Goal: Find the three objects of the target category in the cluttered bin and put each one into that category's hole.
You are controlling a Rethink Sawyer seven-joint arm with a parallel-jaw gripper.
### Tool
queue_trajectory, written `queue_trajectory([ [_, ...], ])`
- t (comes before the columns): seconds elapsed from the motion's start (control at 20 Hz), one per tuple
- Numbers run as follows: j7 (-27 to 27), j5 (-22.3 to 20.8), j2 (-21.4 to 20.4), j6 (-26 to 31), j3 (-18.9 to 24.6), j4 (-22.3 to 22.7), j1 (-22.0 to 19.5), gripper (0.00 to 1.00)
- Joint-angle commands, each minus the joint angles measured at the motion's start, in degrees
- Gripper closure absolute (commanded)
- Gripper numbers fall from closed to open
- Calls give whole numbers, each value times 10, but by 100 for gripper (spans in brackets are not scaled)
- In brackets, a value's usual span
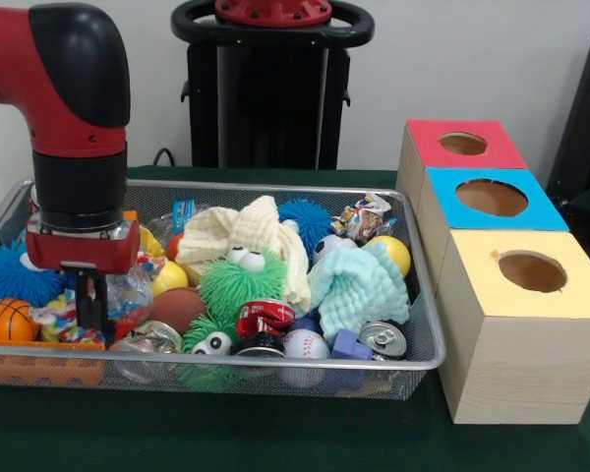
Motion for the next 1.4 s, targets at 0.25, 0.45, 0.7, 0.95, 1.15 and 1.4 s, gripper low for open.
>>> queue_trajectory([
  [0.25, 91, 51, -133, 75, -28, 143, 56, 100],
  [0.45, 111, 84, -188, 121, -60, 160, 99, 100],
  [0.7, 130, 116, -210, 132, -87, 176, 134, 100],
  [0.95, 117, 132, -207, 73, -84, 194, 127, 0],
  [1.15, 93, 145, -179, 84, -79, 174, 118, 0],
  [1.4, 70, 149, -164, 76, -72, 164, 103, 0],
])
